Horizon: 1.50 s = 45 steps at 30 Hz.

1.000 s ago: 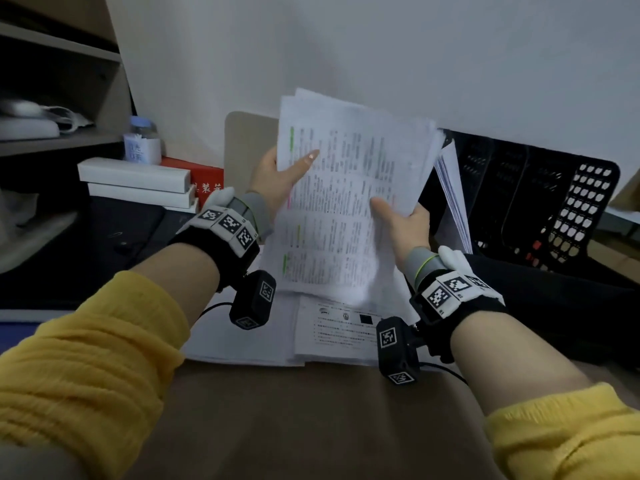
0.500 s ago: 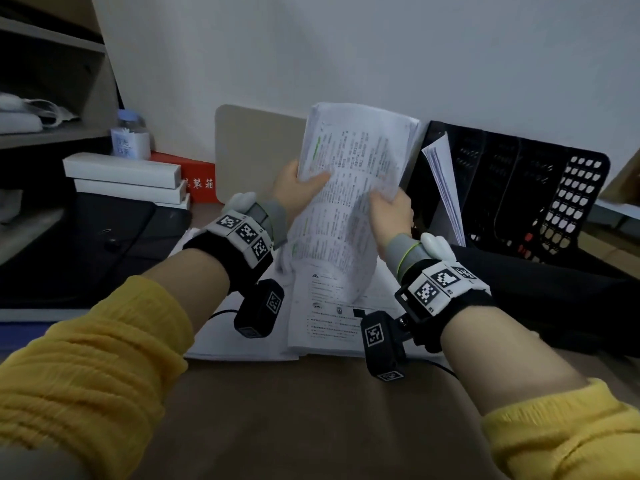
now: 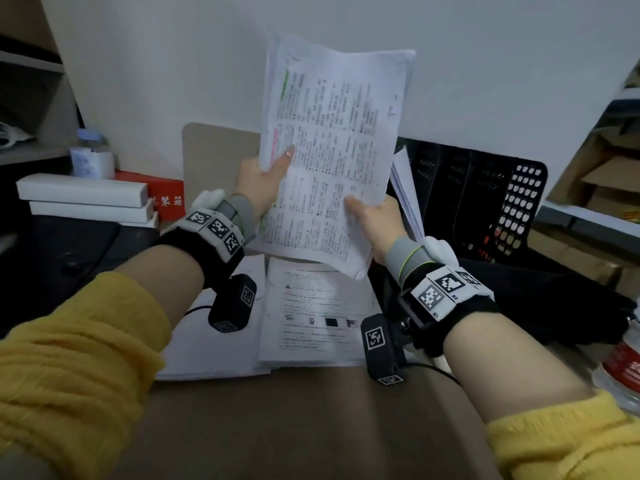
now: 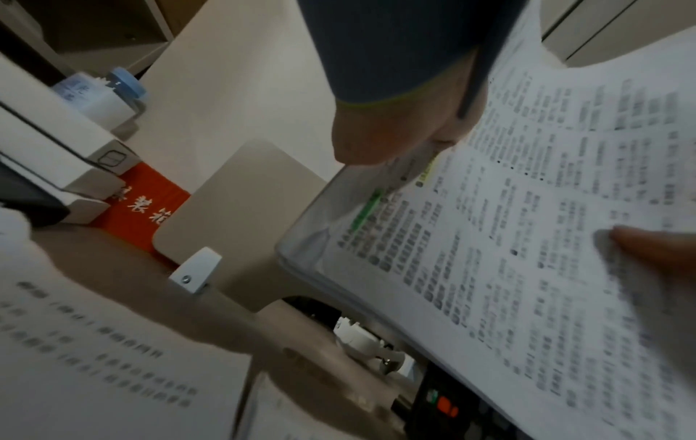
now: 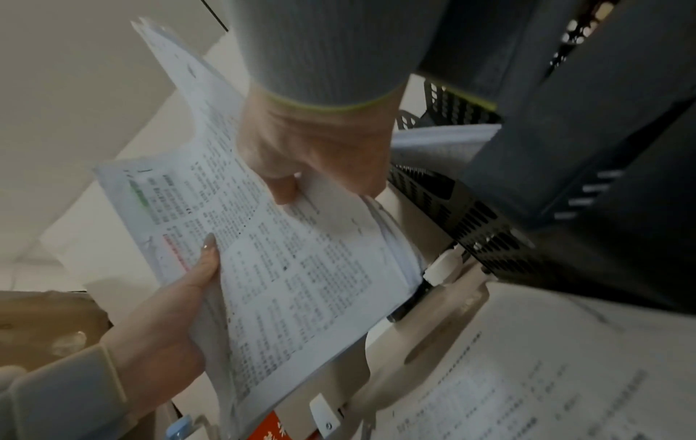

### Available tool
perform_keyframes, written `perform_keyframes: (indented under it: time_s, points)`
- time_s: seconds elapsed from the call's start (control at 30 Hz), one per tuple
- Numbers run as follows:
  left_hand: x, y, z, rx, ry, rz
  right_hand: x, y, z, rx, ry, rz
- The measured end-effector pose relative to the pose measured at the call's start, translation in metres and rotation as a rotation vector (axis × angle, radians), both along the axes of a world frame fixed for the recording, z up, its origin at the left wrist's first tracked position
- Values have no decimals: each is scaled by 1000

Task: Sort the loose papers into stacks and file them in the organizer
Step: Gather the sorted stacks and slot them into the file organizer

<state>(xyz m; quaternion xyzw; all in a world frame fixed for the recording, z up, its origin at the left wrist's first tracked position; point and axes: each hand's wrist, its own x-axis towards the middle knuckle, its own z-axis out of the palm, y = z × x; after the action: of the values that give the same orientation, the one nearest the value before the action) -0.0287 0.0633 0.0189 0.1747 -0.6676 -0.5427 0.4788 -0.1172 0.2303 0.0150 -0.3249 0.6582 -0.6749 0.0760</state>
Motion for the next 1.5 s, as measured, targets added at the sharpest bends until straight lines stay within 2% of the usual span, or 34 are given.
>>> perform_keyframes:
  time_s: [0.07,0.23,0.37,0.5,0.63,0.77,1.0,1.2,1.5]
  points:
    - [-4,7,12,-18,66,6,-1,8,8,-1,56,-51]
    - [-28,50,42,-103,184,-17,-10,40,25,-143,109,-208]
    - [-47,98,65,-278,24,-14,-15,70,43,-236,181,-372]
    - [-61,167,86,-234,13,-385,-18,100,58,-284,278,-571]
    - [-66,219,95,-123,-32,-718,-17,120,59,-333,322,-618]
    - [-80,251,92,-58,-53,-821,-26,140,50,-300,344,-659]
    - [-128,258,65,61,-78,-943,-72,157,28,-202,349,-663]
    - [-167,234,55,133,-47,-869,-124,133,20,-87,307,-595]
    - [-219,199,55,246,-11,-772,-167,89,29,20,285,-523]
